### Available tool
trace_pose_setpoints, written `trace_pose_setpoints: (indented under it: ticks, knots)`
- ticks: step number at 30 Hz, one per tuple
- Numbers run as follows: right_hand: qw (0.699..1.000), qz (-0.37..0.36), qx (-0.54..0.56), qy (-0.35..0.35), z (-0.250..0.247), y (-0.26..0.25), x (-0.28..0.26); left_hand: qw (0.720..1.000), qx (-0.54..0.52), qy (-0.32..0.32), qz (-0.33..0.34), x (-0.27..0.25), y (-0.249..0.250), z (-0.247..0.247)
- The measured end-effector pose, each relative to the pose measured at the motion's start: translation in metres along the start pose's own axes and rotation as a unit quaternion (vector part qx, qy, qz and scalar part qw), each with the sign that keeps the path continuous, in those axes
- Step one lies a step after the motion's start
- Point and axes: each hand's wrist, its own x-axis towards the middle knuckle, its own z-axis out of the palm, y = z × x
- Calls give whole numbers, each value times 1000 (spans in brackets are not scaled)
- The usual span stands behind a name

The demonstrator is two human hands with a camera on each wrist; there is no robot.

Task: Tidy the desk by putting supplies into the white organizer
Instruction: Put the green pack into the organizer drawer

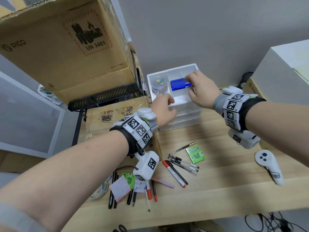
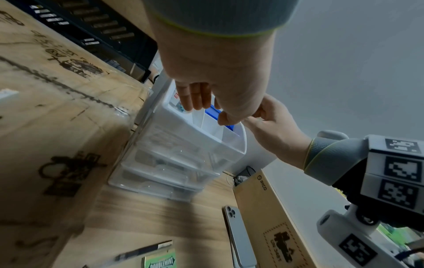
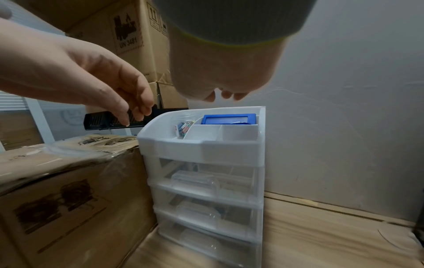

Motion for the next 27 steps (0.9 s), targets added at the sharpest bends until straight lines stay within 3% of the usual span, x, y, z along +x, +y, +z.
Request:
trace_pose_setpoints:
  ticks: [4,8,13,17,22,27]
  knots:
    - [999,24,31,-28,11,1,-36,997,-46,-49,37,-23,6,24]
    - [991,75,39,-107,36,11,-83,992,-39,-109,49,-49,1,61]
    - [964,136,60,-220,77,27,-136,977,-8,-211,6,-82,-21,103]
    - [936,174,16,-306,118,37,-170,960,59,-273,-24,-111,-56,133]
    - [922,232,-43,-307,152,38,-193,945,119,-297,-72,-140,-100,145]
    - [913,262,-119,-289,174,33,-196,942,85,-294,-140,-168,-130,149]
